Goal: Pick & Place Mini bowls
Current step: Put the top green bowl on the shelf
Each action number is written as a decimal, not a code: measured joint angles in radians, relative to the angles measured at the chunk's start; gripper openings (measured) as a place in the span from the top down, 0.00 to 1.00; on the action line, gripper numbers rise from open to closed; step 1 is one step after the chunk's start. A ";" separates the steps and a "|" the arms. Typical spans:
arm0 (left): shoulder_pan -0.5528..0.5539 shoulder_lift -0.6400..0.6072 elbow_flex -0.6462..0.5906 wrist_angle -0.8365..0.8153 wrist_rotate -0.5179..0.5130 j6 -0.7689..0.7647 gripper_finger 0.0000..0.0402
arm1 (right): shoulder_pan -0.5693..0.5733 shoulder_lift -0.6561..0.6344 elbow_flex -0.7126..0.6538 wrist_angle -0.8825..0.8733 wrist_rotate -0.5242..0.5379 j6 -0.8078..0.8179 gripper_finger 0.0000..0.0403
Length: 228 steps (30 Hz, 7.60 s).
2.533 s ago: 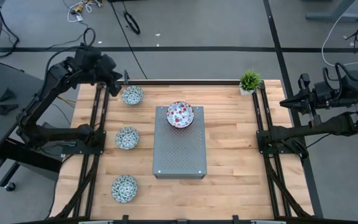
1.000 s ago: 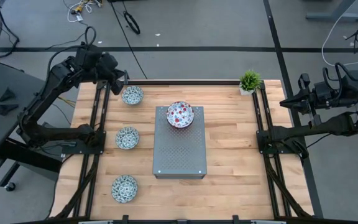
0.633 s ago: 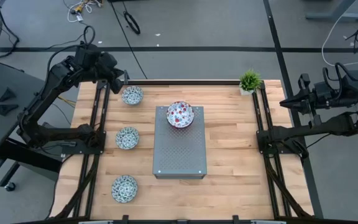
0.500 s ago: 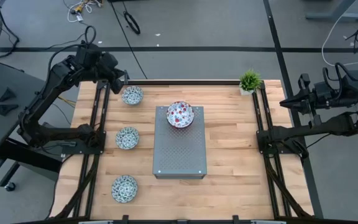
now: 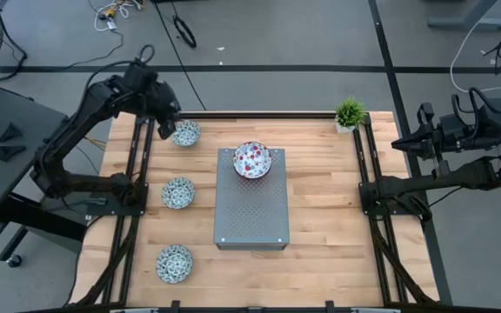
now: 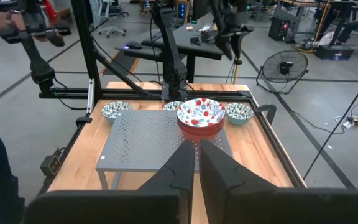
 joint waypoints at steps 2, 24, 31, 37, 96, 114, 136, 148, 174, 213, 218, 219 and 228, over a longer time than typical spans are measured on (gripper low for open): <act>-0.005 0.014 0.000 -0.029 0.011 0.032 0.58 | 0.000 0.000 0.000 0.000 0.000 0.000 0.93; -0.014 0.048 -0.285 0.084 -0.044 0.086 0.52 | 0.000 0.000 0.000 0.000 0.000 0.000 0.93; -0.014 0.048 -0.399 0.227 -0.057 0.130 0.52 | 0.000 0.000 0.000 0.000 0.000 0.000 0.93; -0.014 0.056 -0.464 0.303 -0.060 0.112 0.52 | 0.000 0.000 0.000 0.000 0.000 0.000 0.93; -0.014 0.399 -0.480 0.427 -0.176 -0.021 0.83 | 0.000 0.000 0.000 0.000 0.000 0.000 0.93; -0.014 0.394 -0.476 0.430 -0.187 -0.018 0.95 | 0.000 0.000 0.000 0.000 0.000 0.000 0.93; -0.044 0.317 -0.416 0.336 -0.220 -0.022 0.98 | 0.000 0.000 0.000 0.000 0.000 0.000 0.93; -0.078 0.312 -0.339 0.258 -0.273 -0.015 0.98 | 0.000 0.000 0.000 0.000 0.000 0.000 0.93; -0.211 0.205 0.043 0.028 -0.276 -0.056 0.98 | 0.000 0.000 0.000 0.000 0.000 0.000 0.93; -0.725 0.206 0.473 -0.126 -0.306 -0.050 0.98 | 0.000 0.000 0.000 0.000 0.000 0.000 0.93; -0.809 0.208 0.473 -0.106 -0.307 -0.048 0.98 | 0.000 0.000 0.000 0.000 0.000 0.000 0.93; -0.824 0.208 0.473 -0.102 -0.307 -0.045 0.98 | 0.000 0.000 0.000 0.000 0.000 0.000 0.93; -0.972 0.208 0.473 -0.081 -0.307 0.040 0.98 | 0.000 0.000 0.000 0.000 0.000 0.000 0.93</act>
